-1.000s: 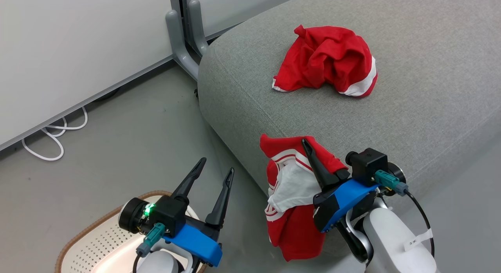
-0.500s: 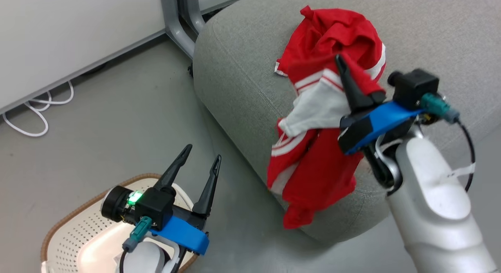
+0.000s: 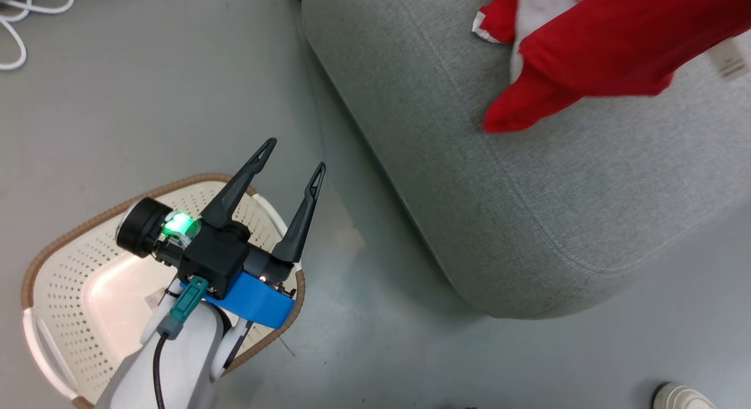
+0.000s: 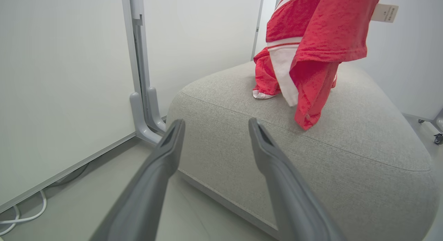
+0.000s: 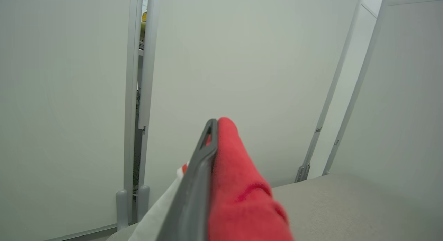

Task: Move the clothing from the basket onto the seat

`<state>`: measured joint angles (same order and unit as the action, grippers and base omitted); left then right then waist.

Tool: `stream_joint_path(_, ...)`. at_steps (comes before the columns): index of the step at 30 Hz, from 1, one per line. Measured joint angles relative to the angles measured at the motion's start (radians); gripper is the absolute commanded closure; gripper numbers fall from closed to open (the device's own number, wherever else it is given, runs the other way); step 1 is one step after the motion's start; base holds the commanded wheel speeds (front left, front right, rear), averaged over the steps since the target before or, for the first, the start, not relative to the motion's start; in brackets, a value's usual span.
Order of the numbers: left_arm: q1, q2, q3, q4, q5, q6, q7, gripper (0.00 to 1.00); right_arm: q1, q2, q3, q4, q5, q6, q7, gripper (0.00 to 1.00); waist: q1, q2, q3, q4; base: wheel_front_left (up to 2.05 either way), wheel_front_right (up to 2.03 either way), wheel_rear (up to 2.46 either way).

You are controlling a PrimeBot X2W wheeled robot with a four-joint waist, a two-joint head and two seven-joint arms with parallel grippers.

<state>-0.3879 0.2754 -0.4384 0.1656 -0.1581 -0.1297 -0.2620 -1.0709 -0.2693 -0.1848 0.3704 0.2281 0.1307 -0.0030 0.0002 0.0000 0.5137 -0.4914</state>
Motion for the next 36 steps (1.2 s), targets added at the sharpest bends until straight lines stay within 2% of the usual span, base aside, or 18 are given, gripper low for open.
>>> stream_joint_path(6,-0.06,0.034,-0.013,-0.043,0.006,0.0,-0.001,0.0,-0.064,-0.09,-0.159,0.006,-0.029,0.0,-0.026,1.0,0.0,0.0,0.095,0.042,0.0,0.0,0.0)
stream_joint_path(10,-0.095,0.057,-0.021,-0.077,0.013,0.0,-0.001,0.0,-0.06,-0.126,-0.238,0.07,-0.046,0.0,-0.045,1.0,0.0,0.0,0.168,0.075,0.0,0.0,0.0)
stream_joint_path(17,-0.129,0.063,-0.041,-0.117,0.027,0.0,0.001,0.0,-0.009,-0.089,-0.312,0.244,-0.051,0.0,-0.117,1.0,0.0,0.0,0.265,0.129,0.0,0.0,0.0)
stream_joint_path(21,-0.13,0.06,-0.053,-0.131,0.027,0.001,0.002,0.0,0.003,-0.05,-0.307,0.348,-0.062,0.0,-0.159,1.0,0.0,0.0,0.294,0.154,0.0,0.0,0.0)
stream_joint_path(26,-0.129,0.059,-0.056,-0.132,0.025,0.007,0.002,0.0,-0.003,-0.056,-0.291,0.423,-0.078,0.0,-0.192,0.98,-0.0001,0.0,0.298,0.174,0.0,0.0,0.0)
stream_joint_path(27,-0.129,0.058,-0.056,-0.132,0.024,0.009,0.002,0.0,-0.007,-0.059,-0.287,0.434,-0.081,0.0,-0.195,0.68,-0.0001,0.0,0.296,0.176,0.0,0.0,0.0)
stream_joint_path(28,-0.129,0.057,-0.056,-0.131,0.022,0.01,0.002,0.0,-0.01,-0.062,-0.285,0.443,-0.087,0.0,-0.202,0.49,-0.0001,0.0,0.295,0.178,0.0,0.0,0.0)
stream_joint_path(29,-0.129,0.056,-0.056,-0.131,0.018,0.01,0.002,0.0,-0.012,-0.066,-0.283,0.45,-0.09,0.0,-0.205,0.04,-0.0001,0.0,0.294,0.181,0.0,0.0,0.0)
stream_joint_path(30,-0.129,0.054,-0.056,-0.129,0.017,0.012,0.002,0.0,-0.013,-0.069,-0.282,0.458,-0.095,0.0,-0.21,0.0,-0.0001,0.0,0.292,0.183,0.0,0.0,0.0)
stream_joint_path(36,-0.13,0.043,-0.058,-0.121,0.01,0.016,0.002,0.0,-0.016,-0.072,-0.283,0.5,-0.111,0.0,-0.216,0.0,-0.0001,0.0,0.281,0.195,0.0,0.0,0.0)
